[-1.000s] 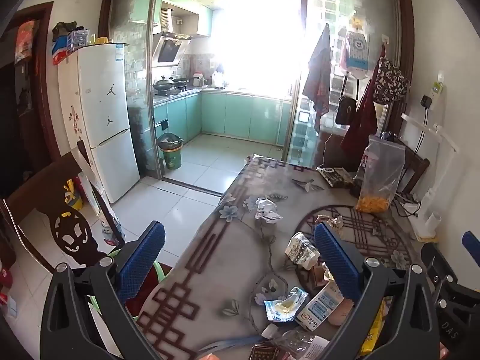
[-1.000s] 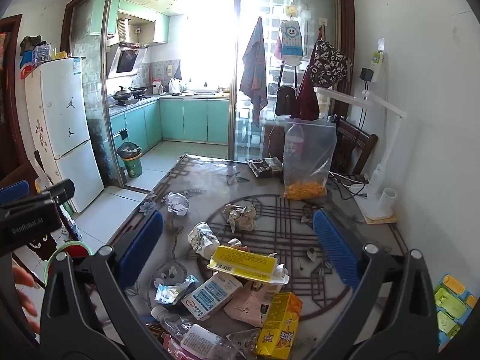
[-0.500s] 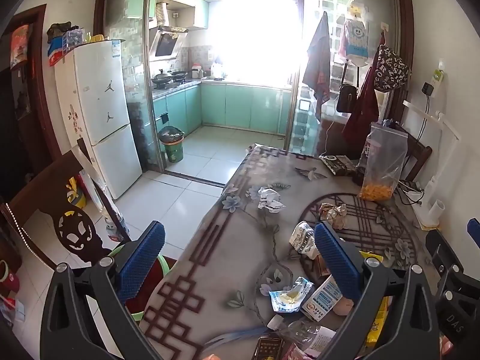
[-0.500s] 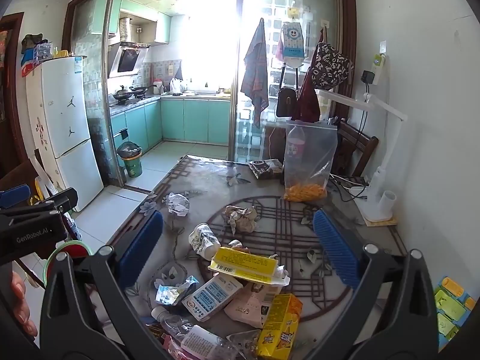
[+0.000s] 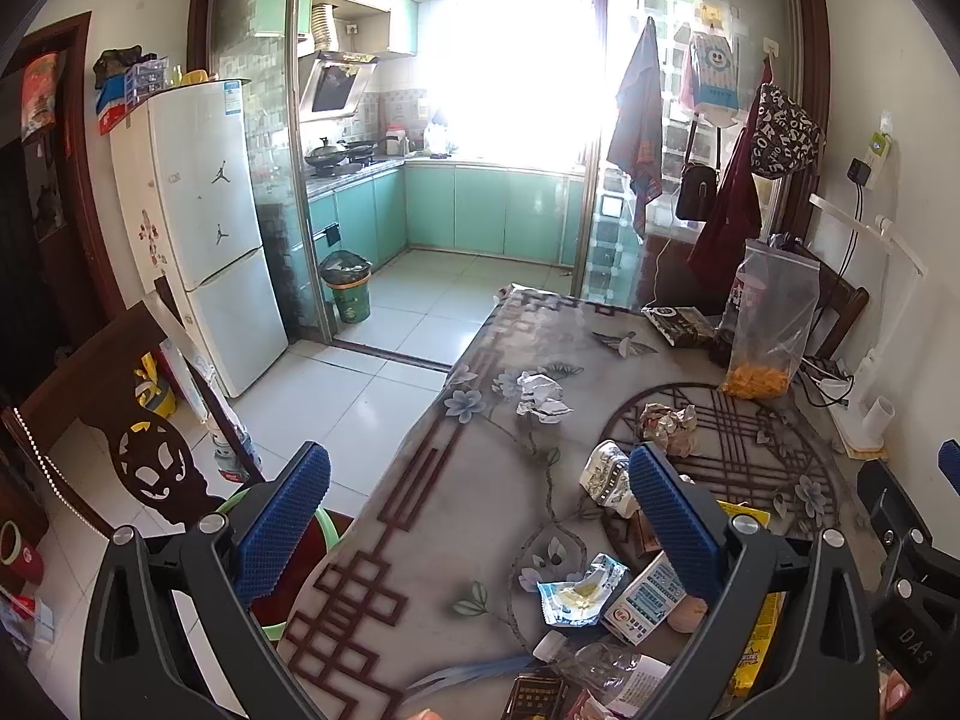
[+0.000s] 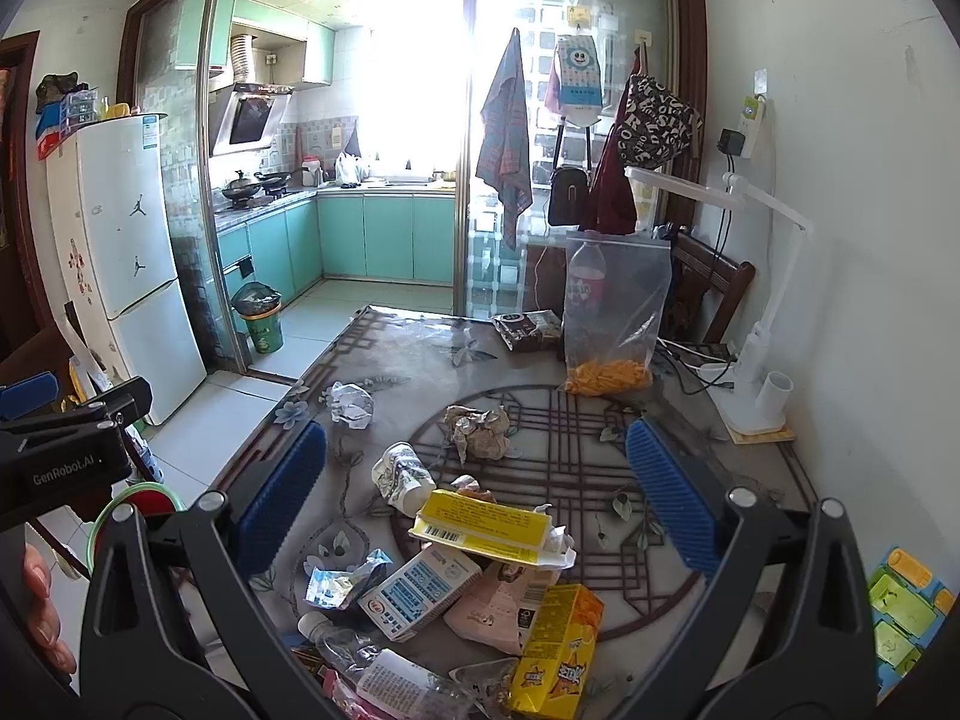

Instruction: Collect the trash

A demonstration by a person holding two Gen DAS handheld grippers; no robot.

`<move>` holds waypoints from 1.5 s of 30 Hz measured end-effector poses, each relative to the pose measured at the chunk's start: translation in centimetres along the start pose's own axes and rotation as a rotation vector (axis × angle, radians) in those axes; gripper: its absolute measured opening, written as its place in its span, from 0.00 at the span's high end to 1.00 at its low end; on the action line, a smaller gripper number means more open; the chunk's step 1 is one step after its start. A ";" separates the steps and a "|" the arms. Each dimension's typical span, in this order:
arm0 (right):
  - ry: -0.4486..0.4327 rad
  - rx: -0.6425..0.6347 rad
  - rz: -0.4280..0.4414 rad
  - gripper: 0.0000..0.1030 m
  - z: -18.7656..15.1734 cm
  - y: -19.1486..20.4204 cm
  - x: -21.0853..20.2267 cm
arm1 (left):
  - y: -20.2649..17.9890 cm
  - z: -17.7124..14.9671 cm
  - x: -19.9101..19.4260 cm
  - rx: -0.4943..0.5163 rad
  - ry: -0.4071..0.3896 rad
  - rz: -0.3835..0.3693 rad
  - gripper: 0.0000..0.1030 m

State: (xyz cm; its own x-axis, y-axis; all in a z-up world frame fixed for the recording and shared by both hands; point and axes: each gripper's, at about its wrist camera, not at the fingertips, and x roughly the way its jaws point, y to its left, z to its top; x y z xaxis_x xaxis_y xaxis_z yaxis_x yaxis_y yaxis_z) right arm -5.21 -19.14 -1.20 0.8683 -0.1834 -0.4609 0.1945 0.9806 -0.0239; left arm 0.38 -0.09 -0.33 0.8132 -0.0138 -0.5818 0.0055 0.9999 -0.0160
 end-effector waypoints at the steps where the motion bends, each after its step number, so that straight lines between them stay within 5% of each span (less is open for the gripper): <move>1: 0.000 0.001 -0.001 0.04 0.0 -0.1 0.0 | 0.0 0.0 0.0 0.000 0.000 0.000 0.07; 45: 0.009 0.029 -0.010 0.04 -0.5 -2.3 1.0 | -1.2 0.4 0.5 0.017 0.000 0.009 0.07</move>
State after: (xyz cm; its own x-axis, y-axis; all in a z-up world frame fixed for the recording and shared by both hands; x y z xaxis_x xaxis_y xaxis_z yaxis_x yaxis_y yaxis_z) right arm -5.01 -21.52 -2.05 0.8621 -0.1928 -0.4686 0.2168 0.9762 -0.0029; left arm 1.03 -1.28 -0.28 0.8135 -0.0052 -0.5815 0.0085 1.0000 0.0030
